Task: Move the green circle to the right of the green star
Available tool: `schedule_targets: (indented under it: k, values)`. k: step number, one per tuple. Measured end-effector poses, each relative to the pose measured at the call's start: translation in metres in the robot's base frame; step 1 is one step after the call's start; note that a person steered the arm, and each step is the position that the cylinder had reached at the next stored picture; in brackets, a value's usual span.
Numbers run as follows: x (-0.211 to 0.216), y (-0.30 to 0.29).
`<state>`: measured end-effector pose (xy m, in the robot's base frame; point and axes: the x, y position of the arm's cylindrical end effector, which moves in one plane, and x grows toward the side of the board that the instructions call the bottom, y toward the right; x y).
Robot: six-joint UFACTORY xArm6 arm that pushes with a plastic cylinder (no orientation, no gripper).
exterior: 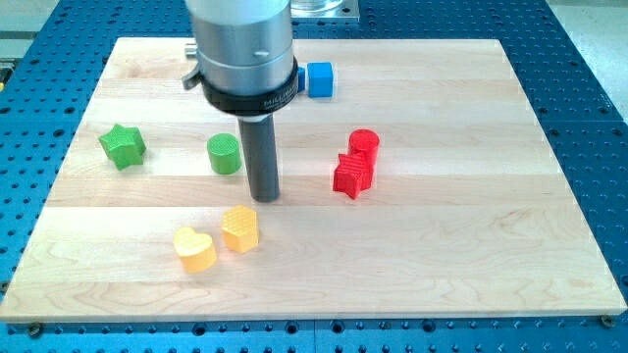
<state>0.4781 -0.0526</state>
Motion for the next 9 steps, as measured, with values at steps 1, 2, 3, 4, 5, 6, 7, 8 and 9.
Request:
schedule_targets:
  k: [1,2,3,4,5,6,7,8,9]
  values:
    - [0.0,-0.032]
    - [0.011,-0.069]
    - [0.011,-0.013]
    - [0.007,0.003]
    - [0.006,0.025]
    - [0.0,0.018]
    - [-0.019,-0.032]
    - [-0.034,0.006]
    - [-0.02,-0.073]
